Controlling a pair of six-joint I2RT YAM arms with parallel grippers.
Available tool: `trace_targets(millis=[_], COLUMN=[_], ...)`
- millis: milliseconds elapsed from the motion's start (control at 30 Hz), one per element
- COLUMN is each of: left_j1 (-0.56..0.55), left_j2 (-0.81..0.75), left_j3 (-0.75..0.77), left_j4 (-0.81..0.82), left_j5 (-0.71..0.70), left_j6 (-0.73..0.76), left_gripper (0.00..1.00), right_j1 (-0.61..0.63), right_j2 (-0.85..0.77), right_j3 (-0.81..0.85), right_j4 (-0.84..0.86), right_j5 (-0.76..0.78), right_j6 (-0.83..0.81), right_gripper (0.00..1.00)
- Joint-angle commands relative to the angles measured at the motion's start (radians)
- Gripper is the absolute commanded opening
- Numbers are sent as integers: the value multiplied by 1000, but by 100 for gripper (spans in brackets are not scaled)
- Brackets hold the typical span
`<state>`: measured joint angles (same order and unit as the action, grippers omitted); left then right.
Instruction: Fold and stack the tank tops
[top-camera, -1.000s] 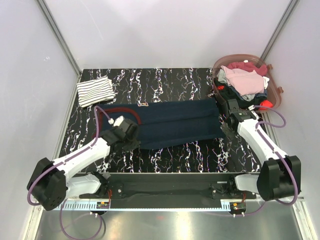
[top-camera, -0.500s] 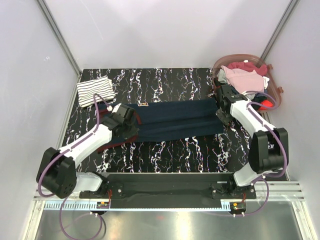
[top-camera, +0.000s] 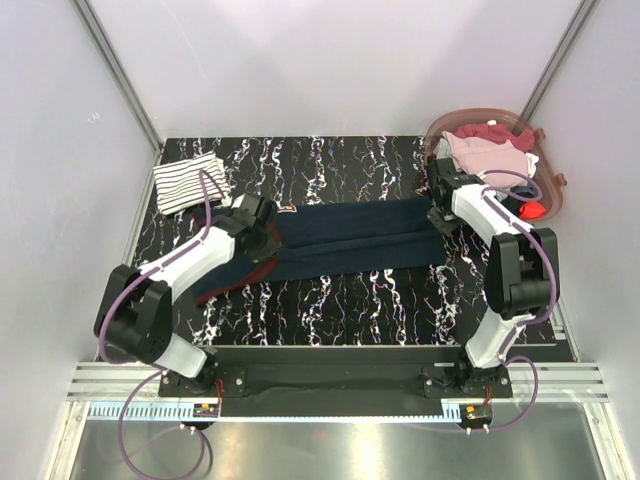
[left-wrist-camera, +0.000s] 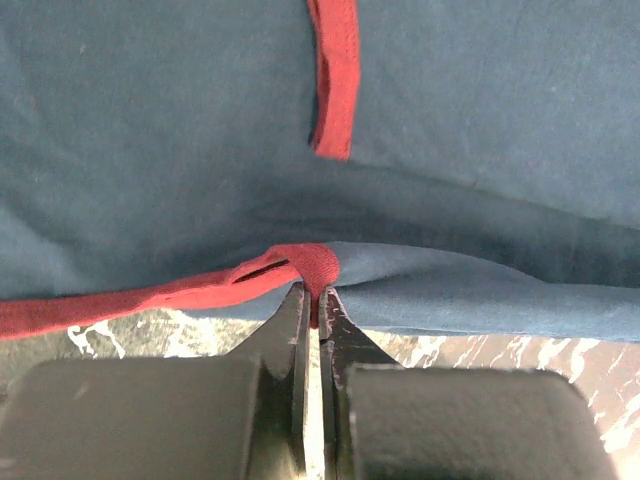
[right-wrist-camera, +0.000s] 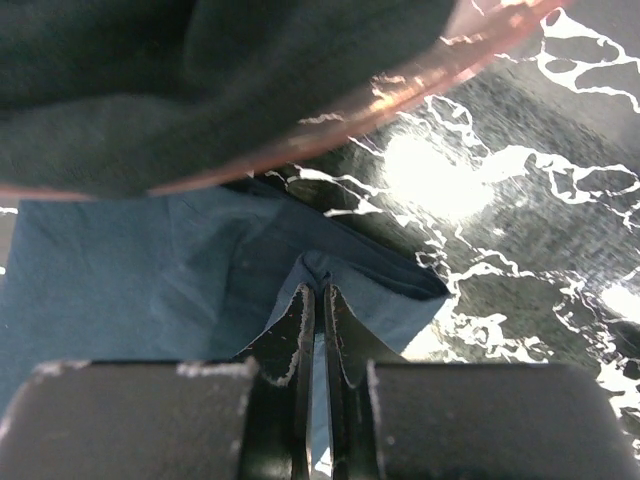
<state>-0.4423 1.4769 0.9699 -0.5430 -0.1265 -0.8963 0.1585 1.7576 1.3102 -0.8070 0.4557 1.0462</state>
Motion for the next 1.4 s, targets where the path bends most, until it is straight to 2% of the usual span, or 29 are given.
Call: trace_targets(millis=[0, 333, 400, 433, 467, 500, 533, 567, 633, 667, 800, 867, 933, 1033, 1067, 1100, 1133, 1233, 1367], left_j1=[14, 40, 42, 45, 51, 56, 59, 65, 68, 68, 71, 77, 80, 79, 79, 80, 95, 187, 295], left_j2=[32, 126, 135, 143, 146, 145, 146, 142, 132, 126, 91, 69, 46, 28, 23, 17, -4, -79, -155], left_j3=[62, 151, 164, 174, 179, 184, 185, 187, 202, 207, 222, 224, 216, 187, 182, 164, 147, 37, -75], left_j4=[6, -5, -5, -2, 0, 5, 9, 15, 15, 12, -9, -27, -28, -12, -26, -32, -37, -9, 55], left_j5=[-5, -38, -42, -36, -36, -35, -30, -32, -36, -39, -76, -97, -88, -36, -39, -45, -51, 19, 80], left_j6=[43, 86, 103, 117, 120, 122, 125, 129, 143, 151, 180, 183, 186, 204, 204, 204, 204, 188, 177], left_gripper=[0, 0, 9, 13, 18, 20, 21, 33, 41, 46, 65, 70, 69, 65, 65, 64, 64, 64, 66], right_j1=[-22, -39, -40, -40, -40, -40, -40, -40, -39, -40, -40, -40, -40, -40, -39, -37, -39, -25, -7], right_j2=[25, 114, 120, 120, 118, 114, 106, 100, 66, 51, -74, -116, -170, -228, -237, -254, -259, -265, -245], right_j3=[53, 139, 144, 147, 150, 155, 155, 153, 138, 126, 13, -23, -84, -164, -181, -218, -238, -285, -321], right_j4=[12, 29, 64, 69, 71, 75, 81, 86, 104, 115, 195, 225, 258, 351, 371, 418, 448, 492, 511], right_j5=[87, 74, 63, 64, 76, 81, 87, 90, 81, 72, 57, 48, 5, -93, -179, -225, -324, -403, -391], right_j6=[-3, -20, -40, -43, -41, -44, -52, -55, -83, -95, -159, -193, -238, -308, -316, -322, -349, -368, -388], right_gripper=[0, 2, 13, 35, 44, 45, 55, 70, 76, 85, 93, 95, 94, 79, 75, 62, 57, 52, 46])
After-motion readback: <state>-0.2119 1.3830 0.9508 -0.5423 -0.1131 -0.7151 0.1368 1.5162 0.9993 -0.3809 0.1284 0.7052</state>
